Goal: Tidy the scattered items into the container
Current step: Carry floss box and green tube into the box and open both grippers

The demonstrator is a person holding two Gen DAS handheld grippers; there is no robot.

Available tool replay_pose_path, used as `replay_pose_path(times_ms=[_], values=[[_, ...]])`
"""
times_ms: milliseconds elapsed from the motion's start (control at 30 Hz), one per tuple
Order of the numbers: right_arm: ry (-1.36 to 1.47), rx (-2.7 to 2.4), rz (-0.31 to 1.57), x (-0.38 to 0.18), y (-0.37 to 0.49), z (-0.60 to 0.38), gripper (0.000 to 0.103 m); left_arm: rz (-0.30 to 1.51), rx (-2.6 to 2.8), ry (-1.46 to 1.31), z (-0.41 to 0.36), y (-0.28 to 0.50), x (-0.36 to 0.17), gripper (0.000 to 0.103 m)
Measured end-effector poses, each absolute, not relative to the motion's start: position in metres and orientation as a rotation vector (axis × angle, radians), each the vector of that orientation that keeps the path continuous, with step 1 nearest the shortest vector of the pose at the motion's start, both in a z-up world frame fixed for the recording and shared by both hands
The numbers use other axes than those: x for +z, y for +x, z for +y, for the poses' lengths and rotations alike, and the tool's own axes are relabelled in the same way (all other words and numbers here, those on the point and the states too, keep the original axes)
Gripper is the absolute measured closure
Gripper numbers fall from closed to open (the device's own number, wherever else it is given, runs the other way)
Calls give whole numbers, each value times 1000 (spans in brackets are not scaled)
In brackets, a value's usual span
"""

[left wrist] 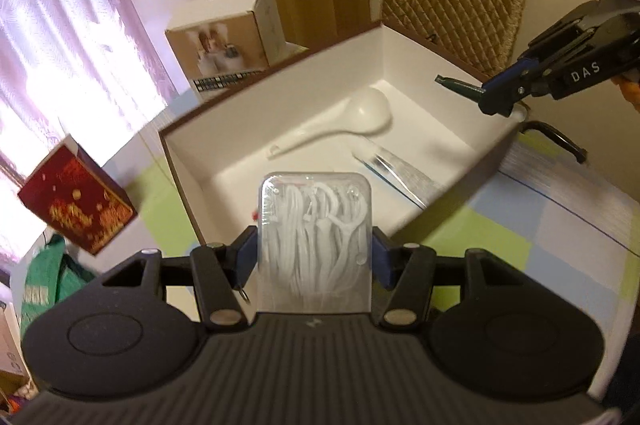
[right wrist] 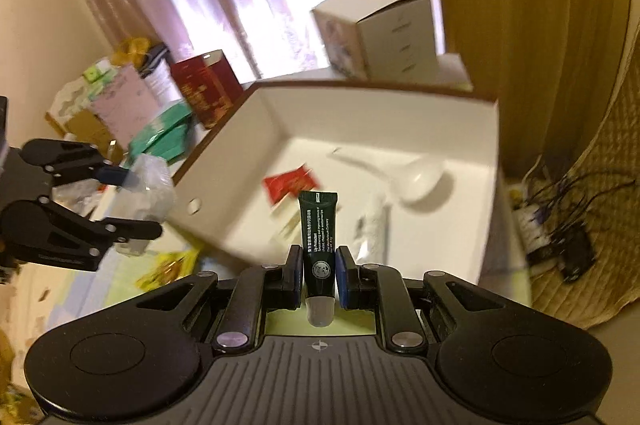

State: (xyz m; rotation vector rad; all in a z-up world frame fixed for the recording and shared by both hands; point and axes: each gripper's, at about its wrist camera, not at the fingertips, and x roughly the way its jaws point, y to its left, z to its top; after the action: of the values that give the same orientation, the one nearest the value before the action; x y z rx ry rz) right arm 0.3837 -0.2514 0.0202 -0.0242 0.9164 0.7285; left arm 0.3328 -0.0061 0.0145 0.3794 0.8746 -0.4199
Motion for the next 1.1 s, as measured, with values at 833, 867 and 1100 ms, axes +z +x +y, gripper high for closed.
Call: replay_pose_path(times_ms=[833,867,1100], values=[[-252,639,1102,-49,469,-223,84,1328,-366,323,-23,447,-98,49],[-257,641,1106,-50,470,-223,84,1330,-364,330,-24,447,-100,50],[-335,650,1132,-56,471,-218,84,1329,-371,341,-25,445,-98,48]])
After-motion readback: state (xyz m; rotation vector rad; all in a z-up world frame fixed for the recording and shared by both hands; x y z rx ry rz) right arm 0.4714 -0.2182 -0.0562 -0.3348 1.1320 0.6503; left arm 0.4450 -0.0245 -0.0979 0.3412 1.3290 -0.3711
